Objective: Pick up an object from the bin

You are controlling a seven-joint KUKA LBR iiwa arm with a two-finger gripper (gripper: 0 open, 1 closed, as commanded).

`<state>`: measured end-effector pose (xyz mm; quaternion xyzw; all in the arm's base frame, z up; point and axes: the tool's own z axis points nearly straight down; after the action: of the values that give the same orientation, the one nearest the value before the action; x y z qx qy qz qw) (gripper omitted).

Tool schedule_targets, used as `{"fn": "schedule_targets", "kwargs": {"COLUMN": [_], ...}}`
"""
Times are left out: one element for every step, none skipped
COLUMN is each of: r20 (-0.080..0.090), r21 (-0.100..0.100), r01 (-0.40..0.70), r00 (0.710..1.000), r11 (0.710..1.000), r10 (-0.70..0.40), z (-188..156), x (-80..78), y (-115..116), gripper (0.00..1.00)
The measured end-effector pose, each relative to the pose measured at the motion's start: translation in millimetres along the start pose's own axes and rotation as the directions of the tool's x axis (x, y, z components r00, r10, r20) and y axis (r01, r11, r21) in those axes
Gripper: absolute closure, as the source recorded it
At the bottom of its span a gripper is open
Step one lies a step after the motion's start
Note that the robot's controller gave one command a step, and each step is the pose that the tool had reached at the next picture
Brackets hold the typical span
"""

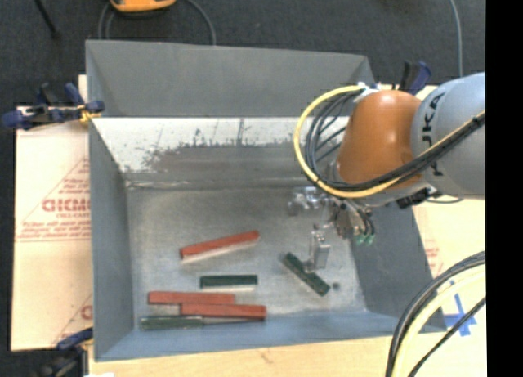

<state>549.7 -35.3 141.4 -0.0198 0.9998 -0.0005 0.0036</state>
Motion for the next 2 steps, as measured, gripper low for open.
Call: {"fn": "schedule_targets", "kwargs": {"r20": [-0.005, -0.005], "r21": [0.000, 0.000], "r01": [0.061, 0.062], "r00": [0.998, 0.998], "r11": [0.998, 0.998], "r10": [-0.061, -0.062], "z": [58.0, 58.0], "x": [56.3, 56.3], "y": [-17.9, -17.8], "gripper": [1.00, 1.00]}}
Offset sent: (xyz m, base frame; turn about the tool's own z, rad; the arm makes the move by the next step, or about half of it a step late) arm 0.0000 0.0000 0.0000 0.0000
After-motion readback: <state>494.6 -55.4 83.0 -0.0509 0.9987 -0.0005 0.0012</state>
